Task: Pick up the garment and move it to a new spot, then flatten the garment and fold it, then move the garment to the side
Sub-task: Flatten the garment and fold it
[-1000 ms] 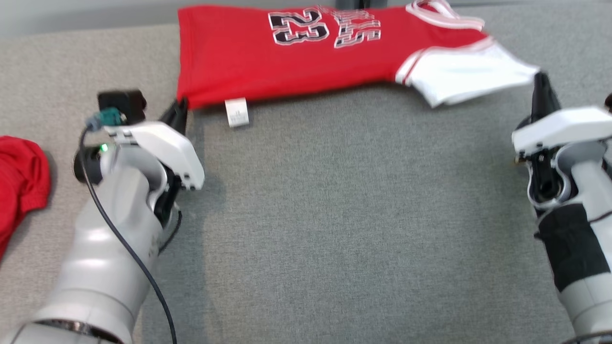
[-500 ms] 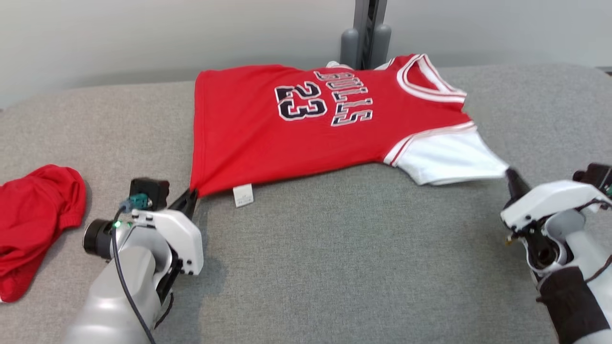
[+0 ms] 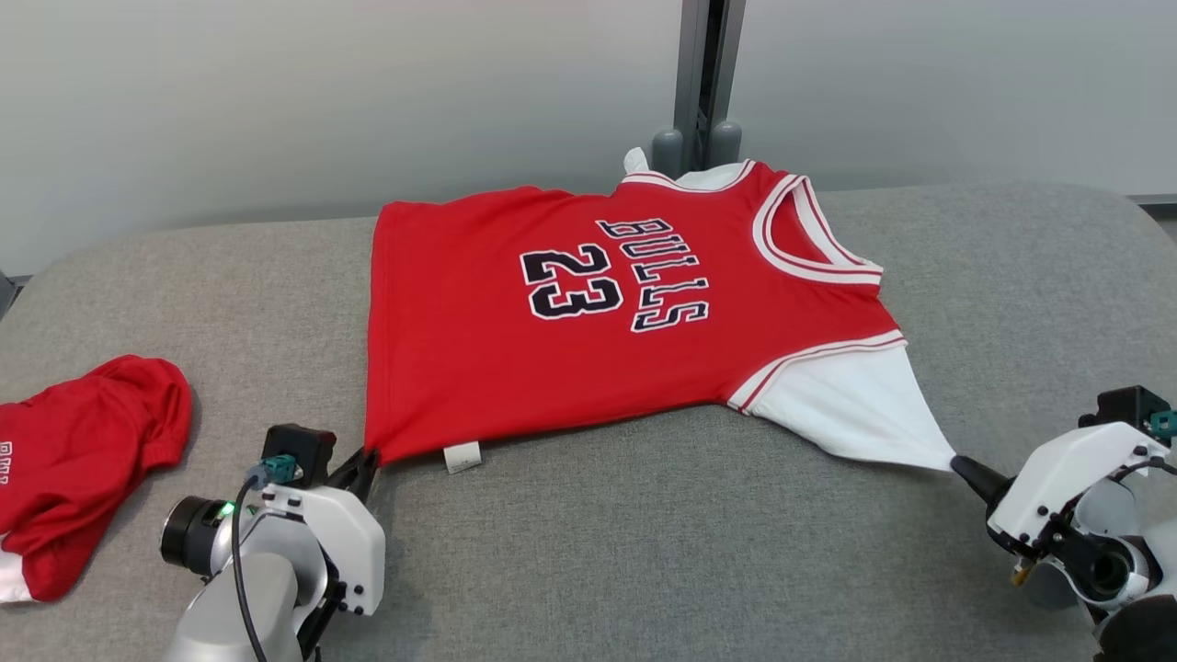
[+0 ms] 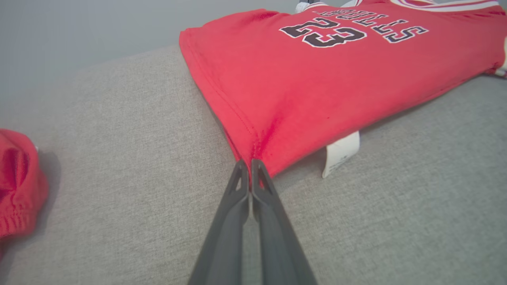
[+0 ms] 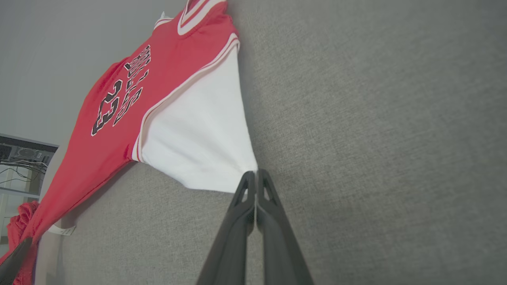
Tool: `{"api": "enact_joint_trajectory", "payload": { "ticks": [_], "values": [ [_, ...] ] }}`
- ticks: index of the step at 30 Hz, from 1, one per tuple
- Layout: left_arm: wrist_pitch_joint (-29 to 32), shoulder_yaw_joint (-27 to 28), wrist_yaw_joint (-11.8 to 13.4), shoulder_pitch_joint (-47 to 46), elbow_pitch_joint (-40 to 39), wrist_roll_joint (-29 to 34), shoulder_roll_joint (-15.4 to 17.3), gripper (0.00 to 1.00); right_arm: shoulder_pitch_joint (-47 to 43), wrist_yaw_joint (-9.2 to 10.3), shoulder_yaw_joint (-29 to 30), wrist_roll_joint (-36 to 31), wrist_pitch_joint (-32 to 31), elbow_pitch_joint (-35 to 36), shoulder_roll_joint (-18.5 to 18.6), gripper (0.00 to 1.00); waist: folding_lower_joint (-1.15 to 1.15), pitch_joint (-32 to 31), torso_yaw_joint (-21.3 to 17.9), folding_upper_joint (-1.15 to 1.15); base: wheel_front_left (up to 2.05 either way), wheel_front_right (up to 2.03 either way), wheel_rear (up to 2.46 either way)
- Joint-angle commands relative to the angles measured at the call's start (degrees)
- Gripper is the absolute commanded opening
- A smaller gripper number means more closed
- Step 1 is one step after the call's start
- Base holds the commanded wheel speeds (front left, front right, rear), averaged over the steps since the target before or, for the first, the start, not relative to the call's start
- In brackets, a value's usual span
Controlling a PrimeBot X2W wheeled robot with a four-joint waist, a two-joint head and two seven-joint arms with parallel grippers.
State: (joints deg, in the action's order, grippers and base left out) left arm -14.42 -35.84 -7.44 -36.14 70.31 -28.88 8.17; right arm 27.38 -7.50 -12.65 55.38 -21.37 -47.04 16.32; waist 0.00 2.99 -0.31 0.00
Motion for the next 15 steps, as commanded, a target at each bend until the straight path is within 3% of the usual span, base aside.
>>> {"api": "enact_joint_trajectory", "payload": {
  "ticks": [1,10,15],
  "values": [
    [-0.26,-0.59,0.00,1.18,0.15,0.52,0.69,0.00,-2.10,0.02,-0.08,0.95,-2.20,1.80,1.31,0.00,0.00,-0.81,-0.05,0.00,0.00,0.00,0.00],
    [-0.69,-3.34,0.00,4.76,-0.98,2.53,1.74,0.00,-10.40,0.01,1.74,3.68,-14.78,13.15,5.22,0.00,0.00,-3.80,-0.28,0.00,0.00,0.00,0.00],
    [-0.14,-5.98,0.00,7.49,-1.81,3.30,2.20,0.00,-14.84,0.01,5.56,2.21,-17.74,18.22,5.93,0.00,0.00,-4.72,-0.33,0.00,0.00,0.00,0.00]
  ]
}}
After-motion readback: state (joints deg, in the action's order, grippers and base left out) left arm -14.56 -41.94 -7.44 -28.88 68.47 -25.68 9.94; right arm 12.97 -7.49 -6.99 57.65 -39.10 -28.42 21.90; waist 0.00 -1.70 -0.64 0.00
